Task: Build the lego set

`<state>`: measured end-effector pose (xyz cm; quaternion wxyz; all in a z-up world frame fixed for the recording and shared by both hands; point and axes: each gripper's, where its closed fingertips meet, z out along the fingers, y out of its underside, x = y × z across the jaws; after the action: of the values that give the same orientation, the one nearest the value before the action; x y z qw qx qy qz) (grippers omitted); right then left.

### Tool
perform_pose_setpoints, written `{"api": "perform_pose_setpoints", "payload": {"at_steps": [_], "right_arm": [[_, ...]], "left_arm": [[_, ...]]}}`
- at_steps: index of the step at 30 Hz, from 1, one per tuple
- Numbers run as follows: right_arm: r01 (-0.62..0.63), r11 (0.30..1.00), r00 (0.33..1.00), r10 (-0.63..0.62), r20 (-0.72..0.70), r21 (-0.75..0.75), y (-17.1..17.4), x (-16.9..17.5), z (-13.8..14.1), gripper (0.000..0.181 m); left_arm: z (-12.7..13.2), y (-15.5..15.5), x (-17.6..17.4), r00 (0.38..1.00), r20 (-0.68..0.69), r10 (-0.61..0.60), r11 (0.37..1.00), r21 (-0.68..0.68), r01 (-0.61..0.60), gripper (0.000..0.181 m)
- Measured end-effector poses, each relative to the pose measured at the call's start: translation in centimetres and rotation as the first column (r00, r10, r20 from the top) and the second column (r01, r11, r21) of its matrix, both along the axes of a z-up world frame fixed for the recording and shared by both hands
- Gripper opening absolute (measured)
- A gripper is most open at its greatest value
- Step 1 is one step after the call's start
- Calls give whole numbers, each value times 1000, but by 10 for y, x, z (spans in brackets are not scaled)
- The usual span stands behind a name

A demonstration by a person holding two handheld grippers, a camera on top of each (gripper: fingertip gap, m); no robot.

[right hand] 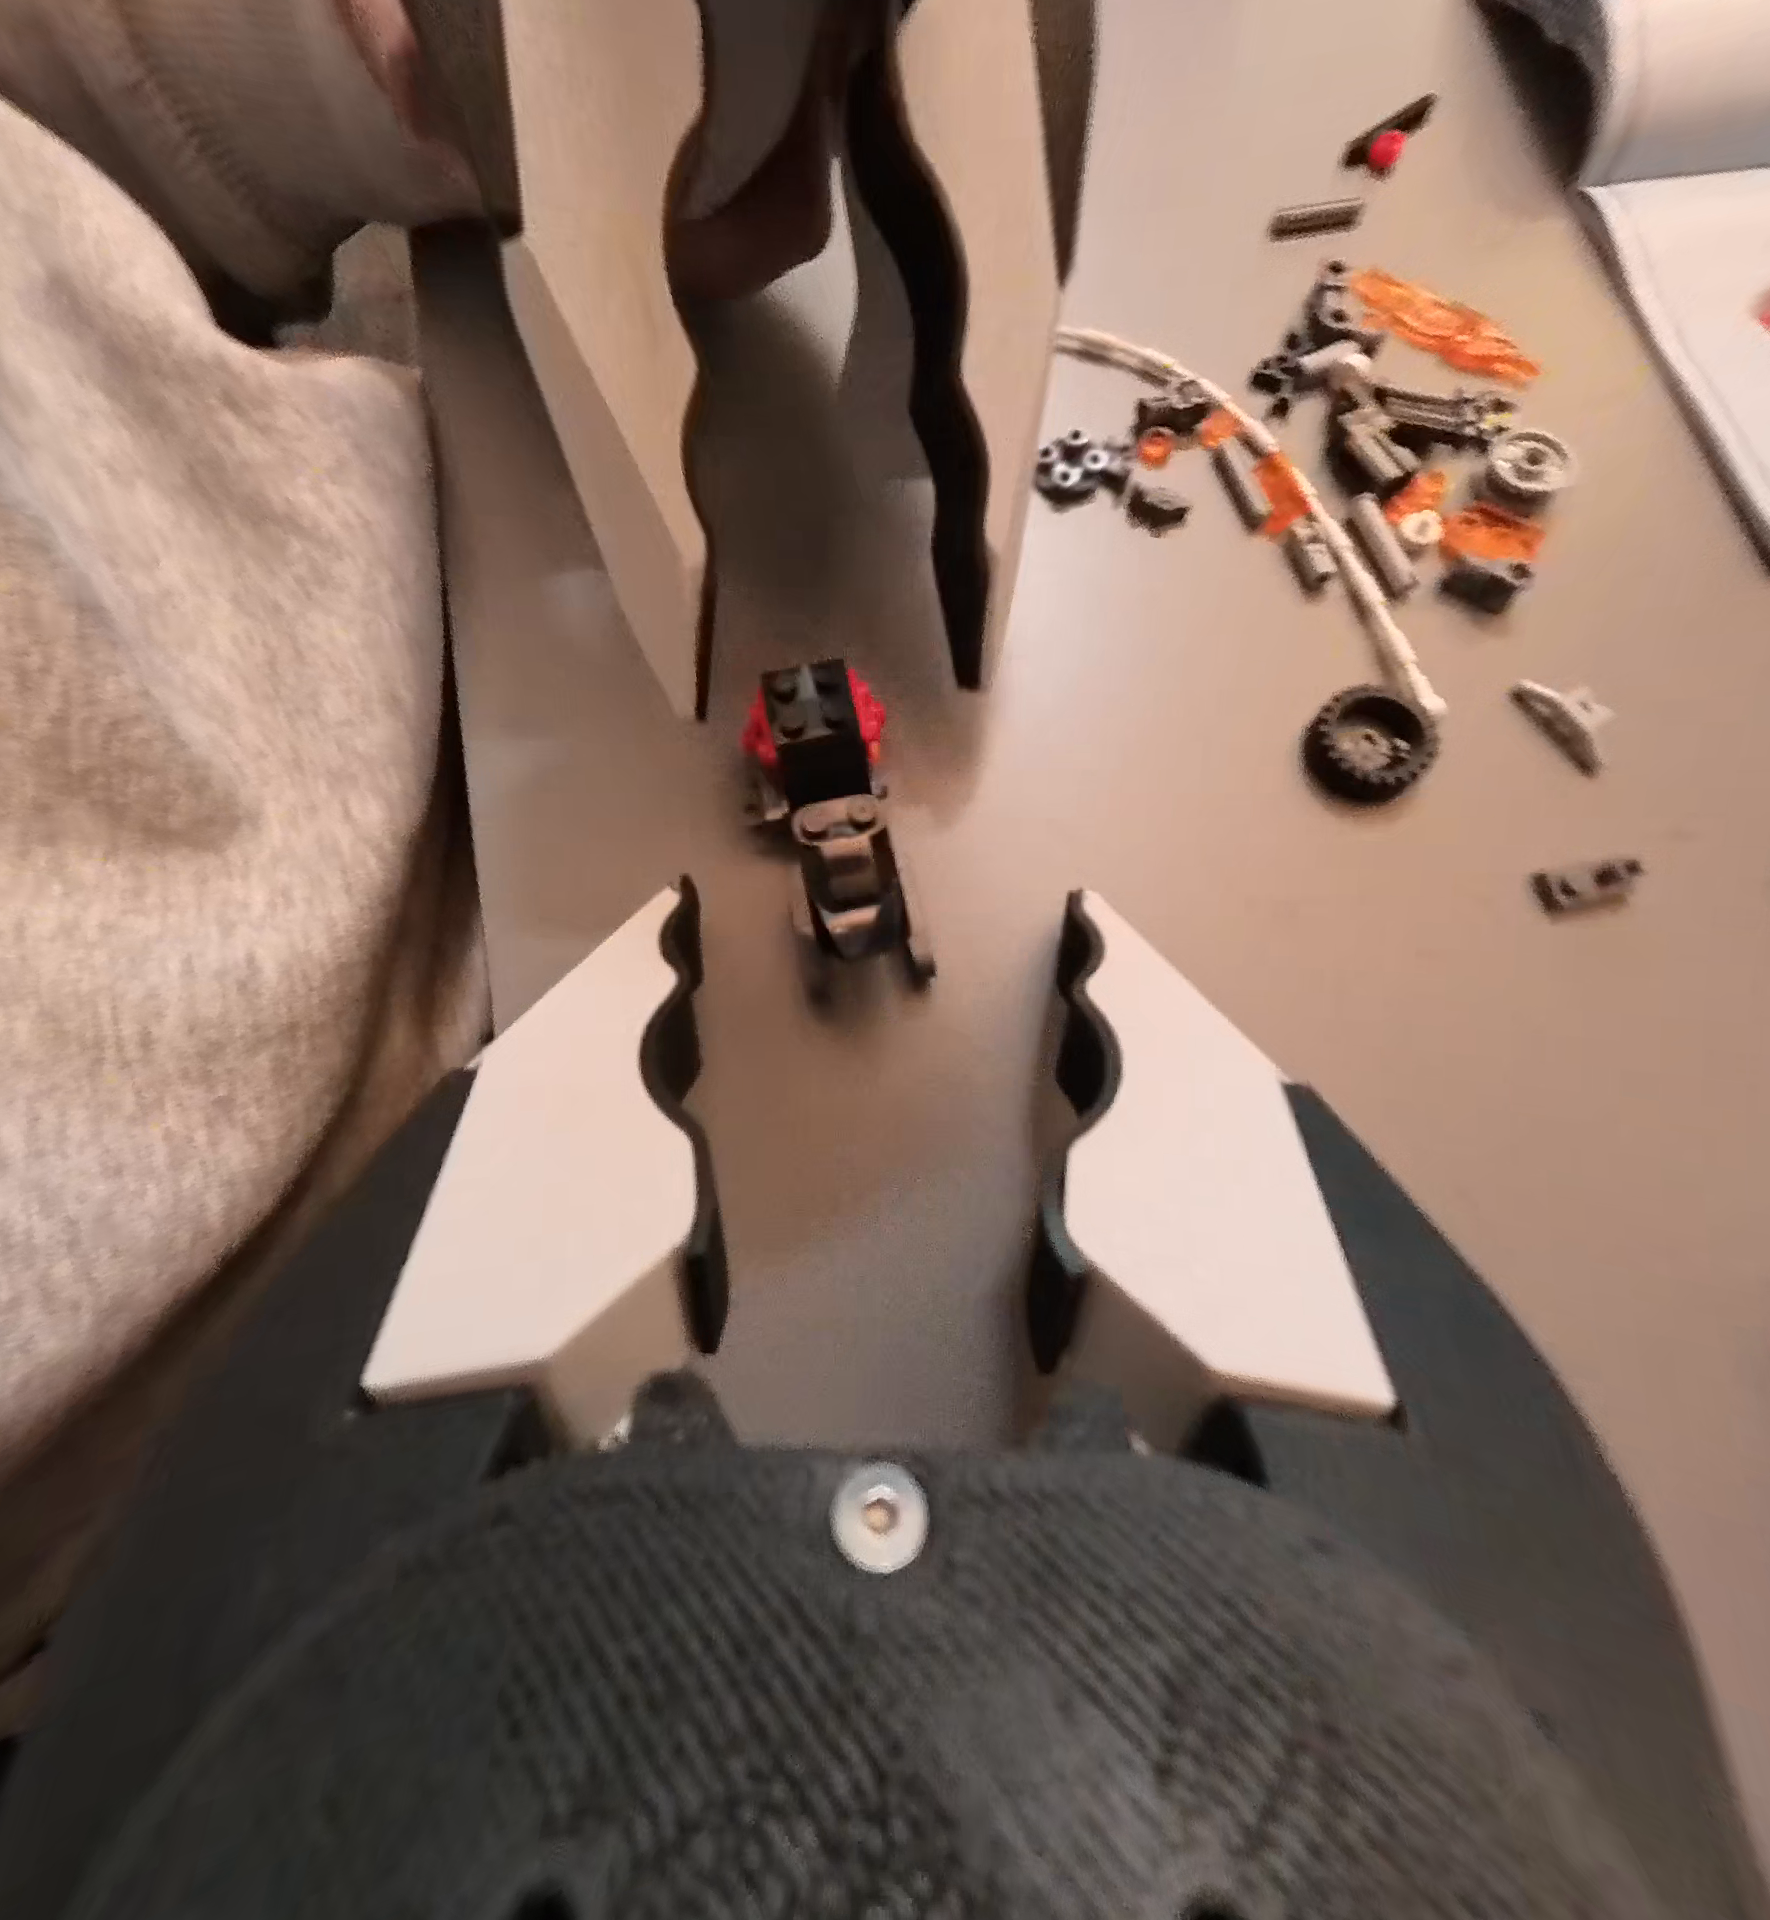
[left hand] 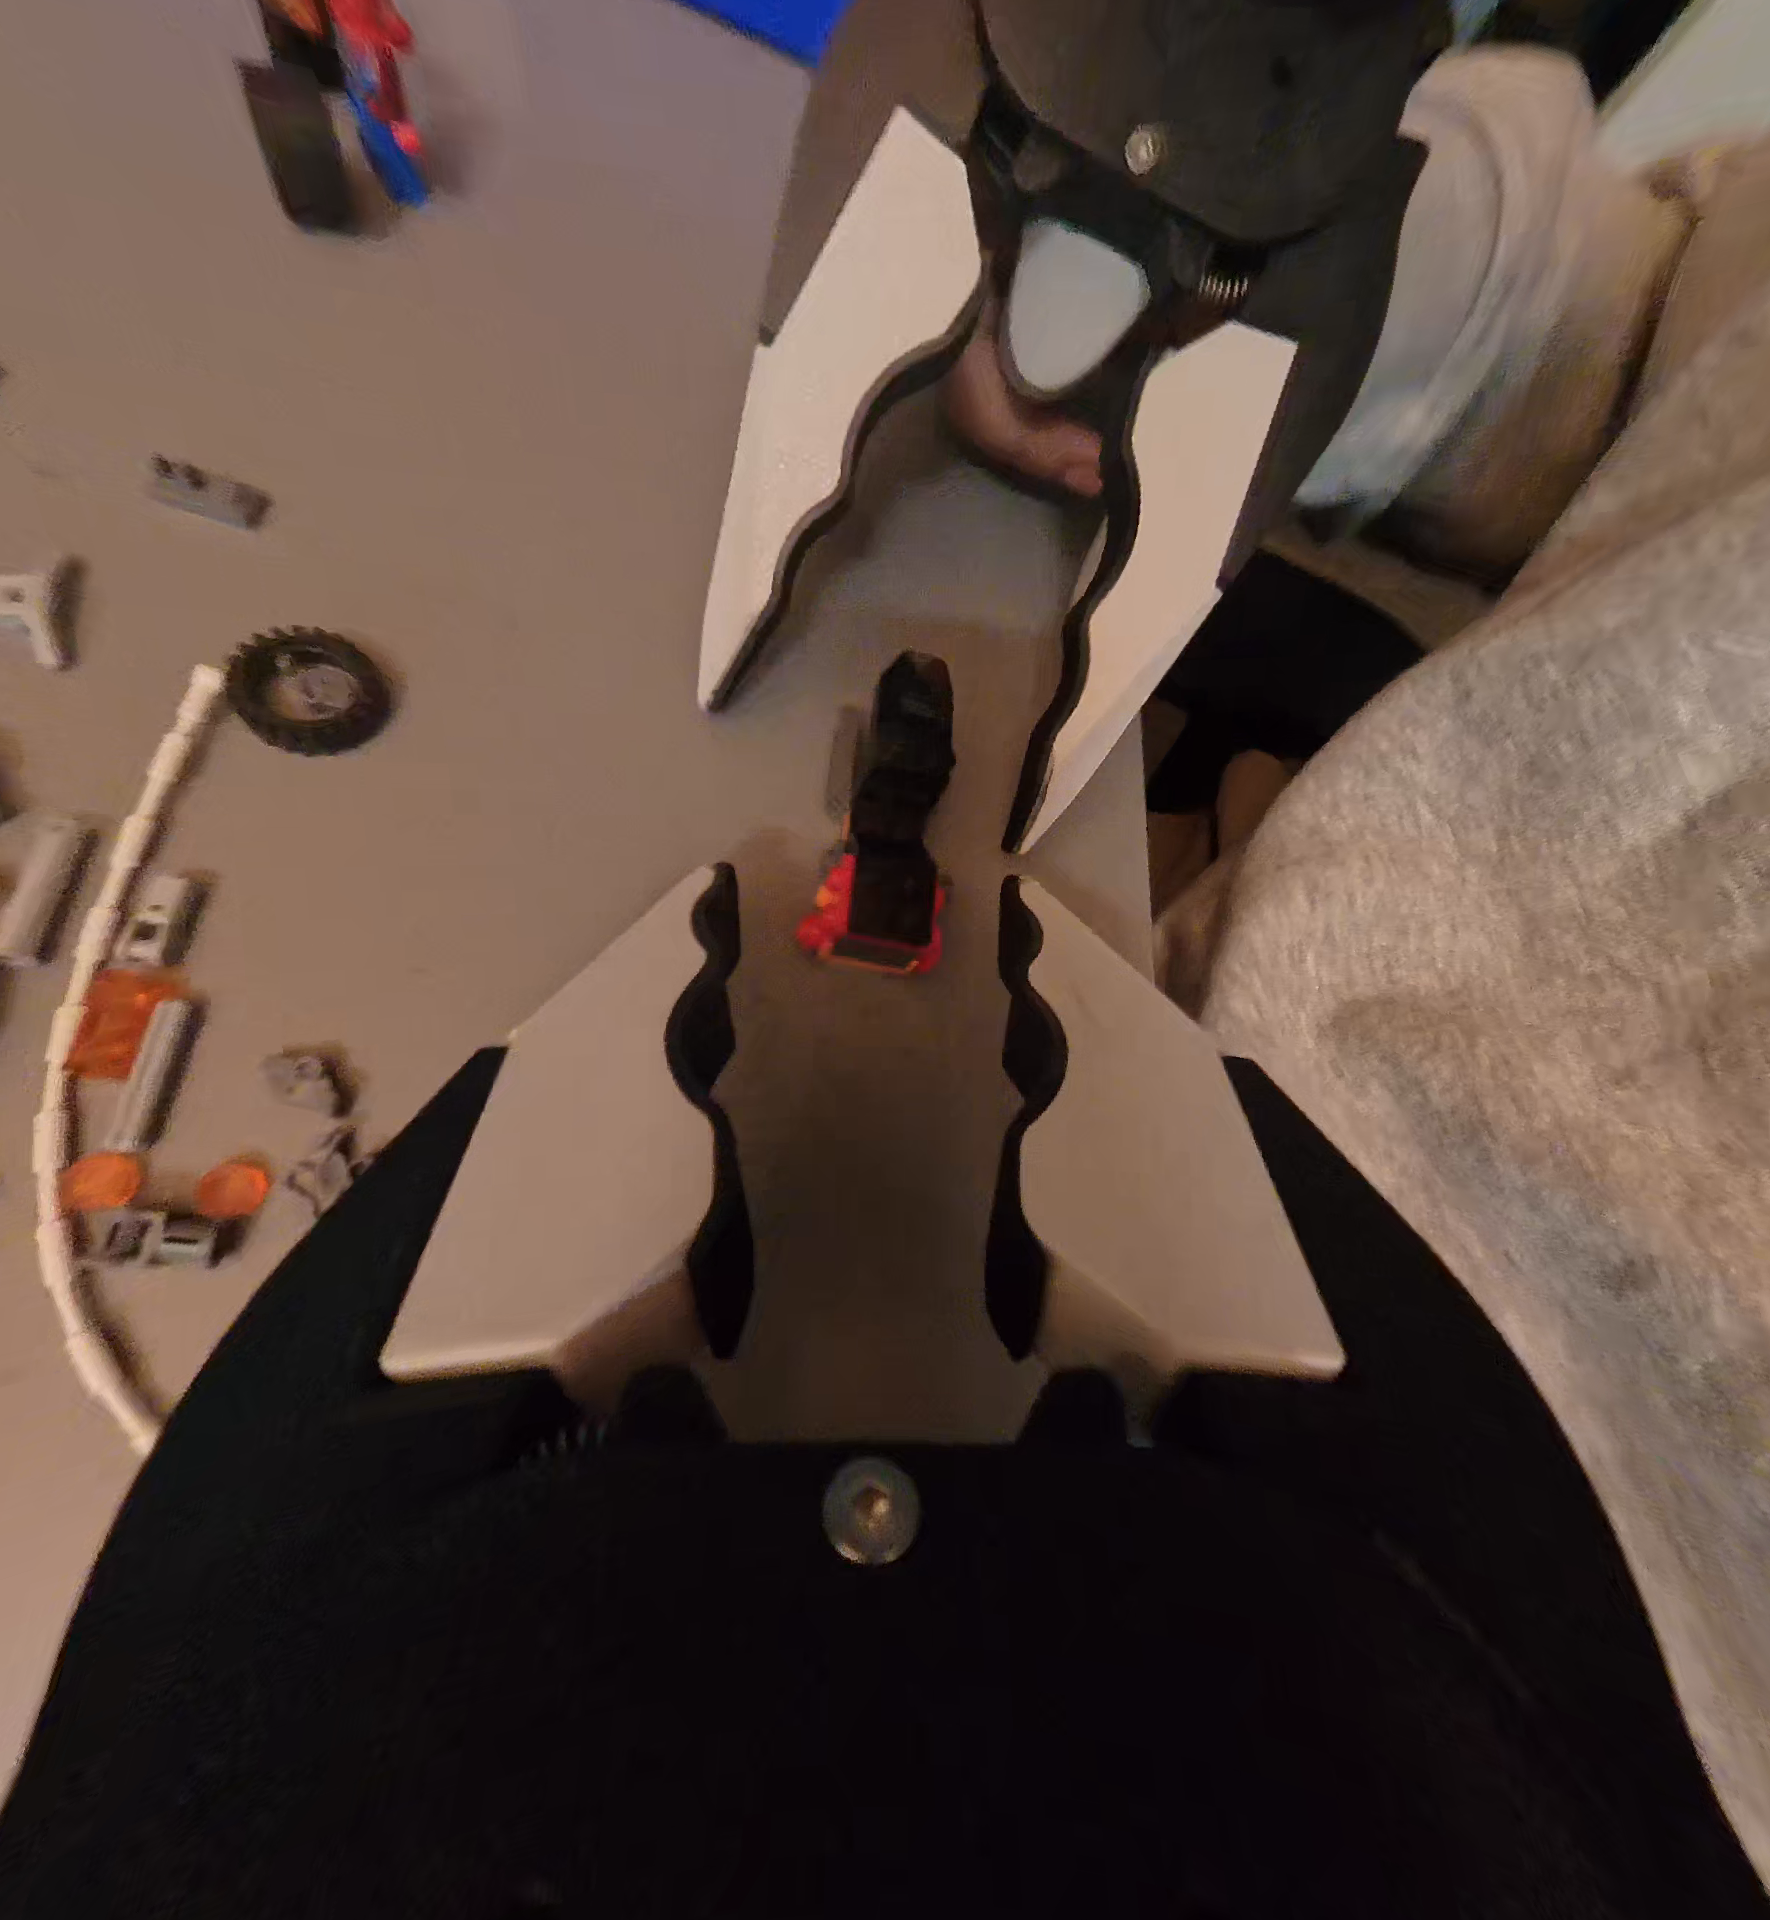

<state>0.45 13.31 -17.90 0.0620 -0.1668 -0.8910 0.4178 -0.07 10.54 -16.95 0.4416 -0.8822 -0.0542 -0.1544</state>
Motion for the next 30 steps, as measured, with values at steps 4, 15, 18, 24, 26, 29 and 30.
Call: {"api": "perform_pose_setpoints", "payload": {"at_steps": [4,15,18,24,26,29,30], "right_arm": [[77,997,997,-77,-24,-16,7,-1,3,70],[363,840,881,-450,-145,-403,14,-79,82,41],[312,851,893,-414,-176,-422,-4,-97,102,41],[308,920,867,-377,-326,-244,-7,-148,93,38],[323,918,872,-383,-305,-229,-8,-162,79,39],[340,916,892,-386,-234,-214,-10,-163,59,39],[350,912,885,-397,-242,-215,-7,-163,58,39]], "left_arm": [[14,-5,-9,998,51,44,994,98,-49,49],[35,-23,-51,967,74,245,939,232,-255,47],[36,-29,-62,952,41,304,922,238,-304,44],[37,-36,-76,930,78,359,896,249,-367,42],[39,-37,-78,928,115,355,889,265,-373,43],[42,-39,-80,924,132,359,881,279,-382,42],[41,-38,-80,924,132,360,882,276,-383,43]]}}
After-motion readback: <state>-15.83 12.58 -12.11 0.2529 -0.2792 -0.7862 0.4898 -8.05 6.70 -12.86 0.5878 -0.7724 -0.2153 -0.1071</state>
